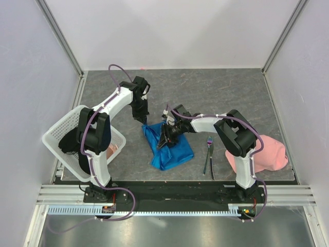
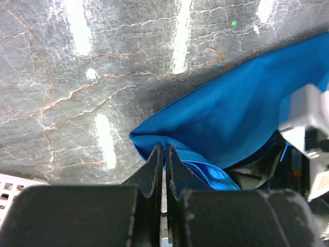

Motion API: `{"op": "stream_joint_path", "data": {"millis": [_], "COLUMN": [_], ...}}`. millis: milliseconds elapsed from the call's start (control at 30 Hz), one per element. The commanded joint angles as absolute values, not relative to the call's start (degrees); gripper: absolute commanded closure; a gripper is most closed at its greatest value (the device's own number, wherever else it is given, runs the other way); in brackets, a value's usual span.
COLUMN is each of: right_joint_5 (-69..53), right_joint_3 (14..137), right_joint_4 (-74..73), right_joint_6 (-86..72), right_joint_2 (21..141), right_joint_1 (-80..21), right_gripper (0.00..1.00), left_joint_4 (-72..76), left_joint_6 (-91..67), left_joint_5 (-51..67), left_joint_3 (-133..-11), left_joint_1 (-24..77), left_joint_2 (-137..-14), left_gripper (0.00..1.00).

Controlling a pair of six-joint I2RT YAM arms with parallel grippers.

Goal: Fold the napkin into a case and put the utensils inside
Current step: Fold the 2/3-rectangle-folded napkin at the center of the board.

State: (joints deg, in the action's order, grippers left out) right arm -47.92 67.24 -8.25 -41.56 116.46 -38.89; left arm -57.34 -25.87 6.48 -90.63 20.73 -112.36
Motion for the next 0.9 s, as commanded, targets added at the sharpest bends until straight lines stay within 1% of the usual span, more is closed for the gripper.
{"op": "stream_joint_path", "data": {"millis": [0,33,67,133,167,367,500,700,800,867], "right_joint_5": [-46.9,-46.6,-46.5,-46.6,-46.7,-51.4,-54.2,-53.1,-52.2,-51.0], "right_joint_3": [66.3,66.3,66.0,65.8,65.8,66.4,64.4,60.6,58.7,58.0], "right_joint_4": [-11.9,-13.0,-13.4,-13.9,-14.0,-13.1,-7.8,-7.0,-7.0,-7.5], "right_joint_6": [-38.1,-37.7,-37.1,-36.7,-36.4,-36.4,-39.5,-38.8,-38.1,-37.7], "right_joint_2": [114.4,114.3,114.3,114.0,114.0,116.0,116.6,115.7,114.1,113.0], "right_joint_1": [-38.8,-38.8,-38.7,-38.7,-38.7,-39.4,-39.4,-38.9,-38.1,-37.3], "right_gripper": [0.74,0.78,0.89,0.99,1.00,1.00,1.00,1.00,0.98,0.92], "left_joint_4": [-58.6,-59.0,-59.4,-60.3,-60.9,-62.8,-65.2,-66.4,-68.0,-68.8], "left_joint_6": [-27.9,-28.3,-28.6,-30.0,-30.9,-41.3,-48.7,-57.7,-60.3,-61.3], "left_joint_5": [5.4,4.9,4.7,3.9,3.3,-2.4,-5.9,-8.3,-11.4,-12.2], "left_joint_3": [-93.4,-93.8,-93.9,-94.5,-94.6,-95.2,-99.4,-102.8,-104.5,-104.9], "left_joint_1": [20.8,20.8,20.8,20.8,20.9,24.7,27.4,29.3,30.6,30.8], "left_joint_2": [-112.4,-112.4,-112.4,-112.2,-112.1,-112.5,-115.7,-119.3,-120.8,-121.2], "left_gripper": [0.98,0.98,0.98,0.98,0.98,0.98,0.98,0.98,0.98,0.98]}}
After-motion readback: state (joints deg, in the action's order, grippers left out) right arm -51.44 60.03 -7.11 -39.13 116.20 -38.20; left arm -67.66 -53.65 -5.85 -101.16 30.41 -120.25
